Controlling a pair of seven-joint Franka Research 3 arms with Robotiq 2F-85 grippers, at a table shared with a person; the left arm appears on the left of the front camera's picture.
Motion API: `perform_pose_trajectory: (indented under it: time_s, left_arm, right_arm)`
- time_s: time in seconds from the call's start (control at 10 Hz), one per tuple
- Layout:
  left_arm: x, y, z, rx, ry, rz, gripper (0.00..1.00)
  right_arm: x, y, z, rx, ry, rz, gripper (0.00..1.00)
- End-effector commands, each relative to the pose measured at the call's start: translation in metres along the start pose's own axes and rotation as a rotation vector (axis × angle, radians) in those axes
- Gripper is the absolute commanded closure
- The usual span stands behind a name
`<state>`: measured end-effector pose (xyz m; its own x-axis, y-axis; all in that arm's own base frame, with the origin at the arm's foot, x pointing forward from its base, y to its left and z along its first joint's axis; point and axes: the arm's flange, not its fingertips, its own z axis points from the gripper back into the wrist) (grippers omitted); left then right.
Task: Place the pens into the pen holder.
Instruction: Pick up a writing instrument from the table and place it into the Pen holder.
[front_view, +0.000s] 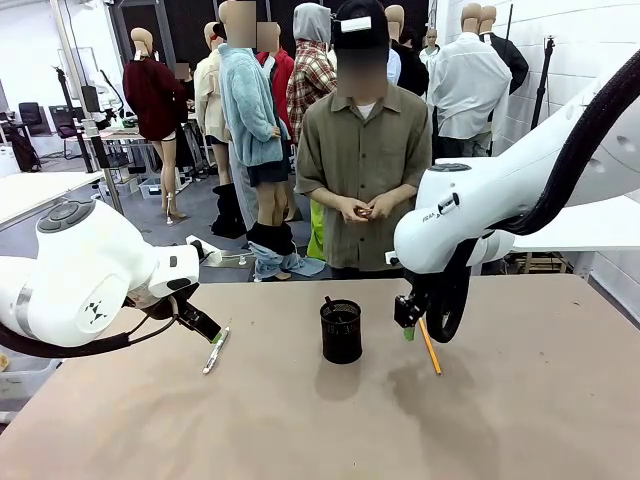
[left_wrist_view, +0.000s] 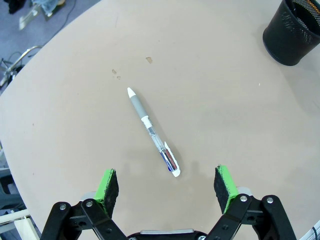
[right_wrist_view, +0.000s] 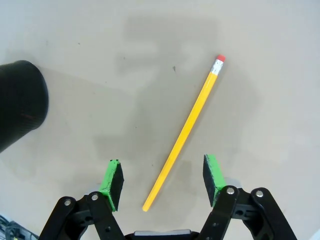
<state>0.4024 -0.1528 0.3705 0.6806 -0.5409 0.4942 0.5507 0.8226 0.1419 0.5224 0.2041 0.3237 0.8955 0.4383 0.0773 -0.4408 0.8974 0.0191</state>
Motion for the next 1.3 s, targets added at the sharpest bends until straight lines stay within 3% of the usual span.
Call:
perform_pose_trajectory:
  time_s: [0.0,0.4,0.8,1.2]
  left_arm:
    - [-0.001,0.002,0.001,0.000,-0.002,0.005,0.00]
    - [-0.001,0.002,0.001,0.000,-0.002,0.005,0.00]
    - [-0.001,0.002,0.001,0.000,-0.002,0.005,0.00]
    - [-0.001,0.002,0.001,0.000,-0.002,0.005,0.00]
  right_arm:
    - [0.013,-0.008,-0.008,0.025,0.045,-0.024,0.20]
    - [0.019,-0.016,-0.020,0.042,0.080,-0.031,0.23]
    - [0.022,-0.019,-0.026,0.031,0.104,-0.036,1.00]
    - [0.022,-0.018,-0.024,0.035,0.126,-0.009,1.00]
